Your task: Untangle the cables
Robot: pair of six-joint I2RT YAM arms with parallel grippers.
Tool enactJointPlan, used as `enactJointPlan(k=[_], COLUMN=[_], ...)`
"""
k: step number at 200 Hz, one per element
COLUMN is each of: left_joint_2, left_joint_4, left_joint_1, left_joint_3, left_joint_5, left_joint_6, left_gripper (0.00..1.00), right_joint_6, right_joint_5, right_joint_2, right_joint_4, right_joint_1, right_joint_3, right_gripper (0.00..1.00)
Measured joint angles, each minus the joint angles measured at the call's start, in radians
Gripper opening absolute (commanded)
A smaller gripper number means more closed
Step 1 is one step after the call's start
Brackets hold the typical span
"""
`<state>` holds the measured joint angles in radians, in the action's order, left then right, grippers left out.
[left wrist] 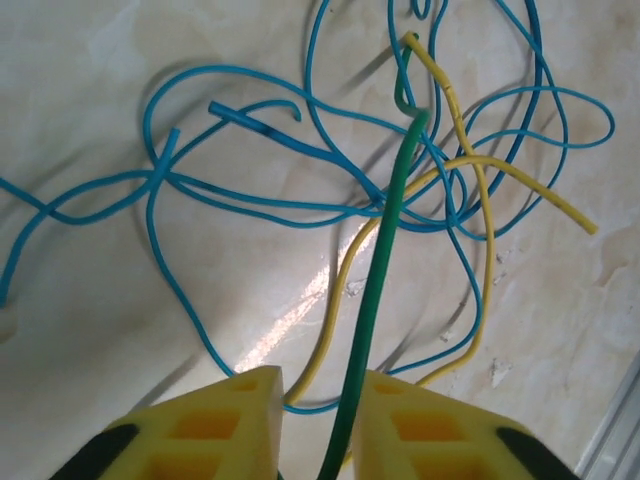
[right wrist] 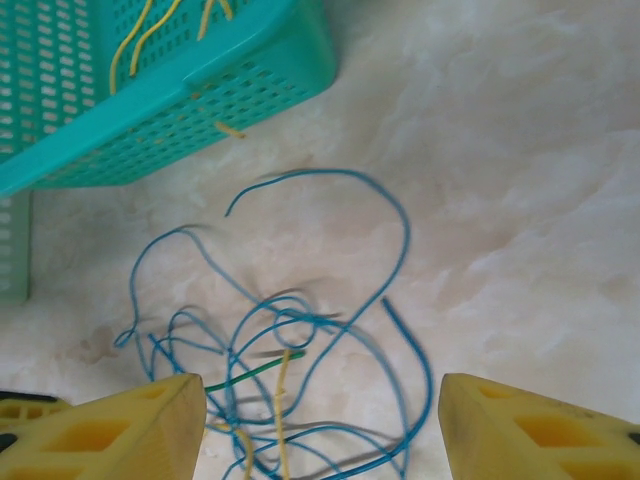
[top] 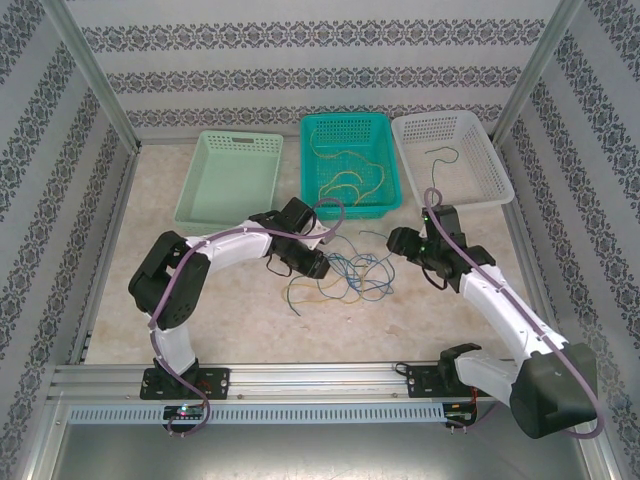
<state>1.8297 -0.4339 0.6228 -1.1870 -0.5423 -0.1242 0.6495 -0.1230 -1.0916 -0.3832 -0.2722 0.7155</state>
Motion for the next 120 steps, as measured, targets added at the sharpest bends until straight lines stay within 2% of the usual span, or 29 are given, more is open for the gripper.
enactJointPlan(k=[52, 96, 120], left_joint_2=[-0.023, -0.047, -0.065], left_joint_4=[0.0, -0.004, -0.008], left_joint_1=[0.0, 0.0, 0.0], left_joint_3=[-0.037, -0.073, -0.085], left_joint_5=[0.043, 0.07, 0.086], left_joint_6=[-0.003, 0.002, 0.002], left_gripper=[0.08, 0.08, 0.08], right_joint_6=[0.134, 0.184, 0.192], right_joint_5=[-0.006, -0.007, -0.006], right_joint_2=[-0.067, -0.197, -0.267], right_joint_4=[0.137, 0.219, 0.238], right_joint_1=[-0.261, -0.352, -0.372], right_joint_3=[-0.074, -0.081, -0.079], right_gripper=[0.56, 0.52, 0.42])
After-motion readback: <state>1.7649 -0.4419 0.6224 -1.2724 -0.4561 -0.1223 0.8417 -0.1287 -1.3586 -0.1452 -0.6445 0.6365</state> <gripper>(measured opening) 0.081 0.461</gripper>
